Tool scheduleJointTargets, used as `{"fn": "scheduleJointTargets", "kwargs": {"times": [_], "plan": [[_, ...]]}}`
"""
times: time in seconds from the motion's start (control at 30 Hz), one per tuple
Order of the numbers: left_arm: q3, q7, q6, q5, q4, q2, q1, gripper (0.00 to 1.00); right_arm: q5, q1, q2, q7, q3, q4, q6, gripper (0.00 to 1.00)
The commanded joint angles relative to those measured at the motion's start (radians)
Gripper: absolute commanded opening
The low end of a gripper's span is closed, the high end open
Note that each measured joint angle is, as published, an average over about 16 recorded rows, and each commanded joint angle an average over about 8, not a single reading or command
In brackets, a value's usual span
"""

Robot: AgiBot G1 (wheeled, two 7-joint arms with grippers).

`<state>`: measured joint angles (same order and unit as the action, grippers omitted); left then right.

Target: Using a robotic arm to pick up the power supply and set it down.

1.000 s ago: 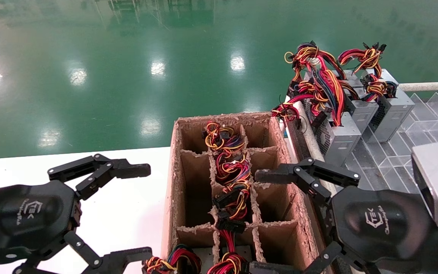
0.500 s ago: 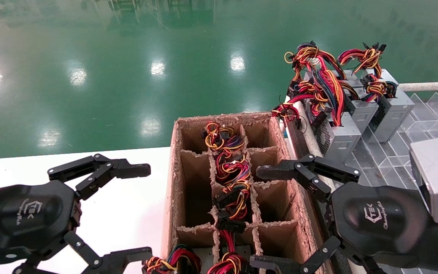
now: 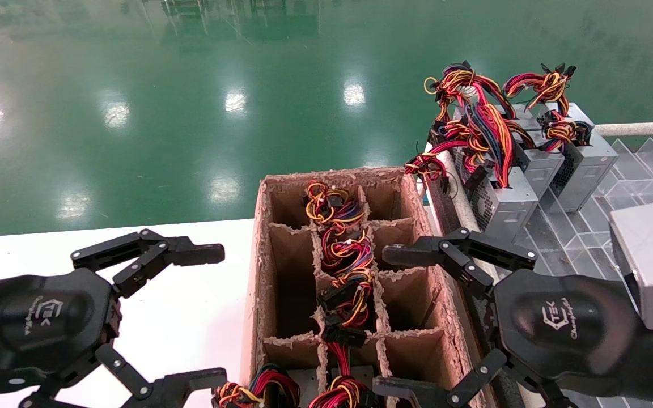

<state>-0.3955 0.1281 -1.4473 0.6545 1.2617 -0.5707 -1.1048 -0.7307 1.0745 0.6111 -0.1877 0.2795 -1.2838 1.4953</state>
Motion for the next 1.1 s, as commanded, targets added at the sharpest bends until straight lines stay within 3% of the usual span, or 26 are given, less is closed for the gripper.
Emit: {"fn": "scheduleJointTargets", "kwargs": {"times": [0.03, 1.1], "plan": [[0.000, 0.000, 0.000, 0.000, 0.000, 0.000, 0.000, 1.00, 0.000, 0.000, 0.000, 0.000, 0.000, 0.000, 0.000, 1.00], [0.000, 0.000, 0.000, 0.000, 0.000, 0.000, 0.000, 1.00, -0.002, 0.001, 0.000, 0.001, 0.000, 0.001, -0.001, 1.00]]}}
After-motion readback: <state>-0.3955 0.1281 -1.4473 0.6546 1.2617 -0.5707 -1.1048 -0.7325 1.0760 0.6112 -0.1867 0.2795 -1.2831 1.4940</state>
